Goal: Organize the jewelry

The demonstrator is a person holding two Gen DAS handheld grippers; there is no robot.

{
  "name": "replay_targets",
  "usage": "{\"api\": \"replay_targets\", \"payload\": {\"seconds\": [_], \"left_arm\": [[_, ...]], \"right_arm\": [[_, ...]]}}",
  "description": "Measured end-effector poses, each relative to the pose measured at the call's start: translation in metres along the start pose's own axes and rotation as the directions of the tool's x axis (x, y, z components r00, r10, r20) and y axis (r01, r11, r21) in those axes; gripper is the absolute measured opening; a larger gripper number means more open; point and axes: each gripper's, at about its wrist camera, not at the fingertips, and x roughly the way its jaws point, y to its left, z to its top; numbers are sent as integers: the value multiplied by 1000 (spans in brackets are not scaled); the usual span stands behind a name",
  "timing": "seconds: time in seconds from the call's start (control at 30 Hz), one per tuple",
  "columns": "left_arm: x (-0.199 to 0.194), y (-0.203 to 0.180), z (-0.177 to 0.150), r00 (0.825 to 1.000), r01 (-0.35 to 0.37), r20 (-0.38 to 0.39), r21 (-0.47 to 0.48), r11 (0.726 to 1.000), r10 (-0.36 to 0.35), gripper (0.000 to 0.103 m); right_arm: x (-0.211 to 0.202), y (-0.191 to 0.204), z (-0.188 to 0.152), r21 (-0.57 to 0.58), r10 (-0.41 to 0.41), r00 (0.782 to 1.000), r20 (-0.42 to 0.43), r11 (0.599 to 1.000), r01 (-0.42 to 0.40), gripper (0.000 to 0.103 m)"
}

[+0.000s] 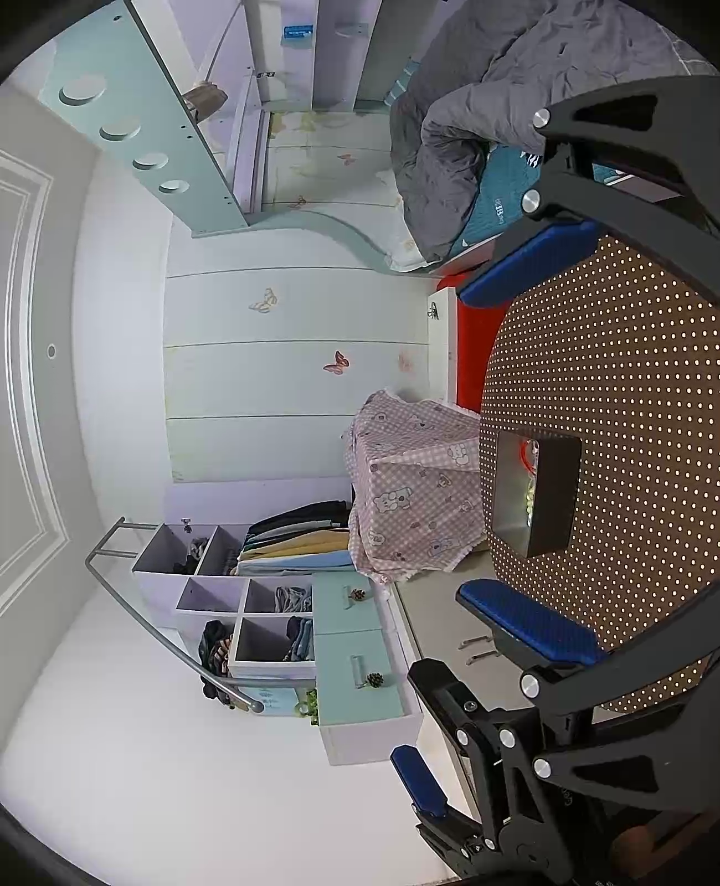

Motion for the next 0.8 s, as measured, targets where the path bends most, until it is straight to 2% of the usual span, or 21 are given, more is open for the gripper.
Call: {"api": "replay_targets", "payload": {"seconds": [0.8], "left_arm": [[4,13,-7,1000,9,-14,3,1000,-8,96]], "right_arm": [[5,1,-1,11,-5,1000,-21,1000,5,95]]}}
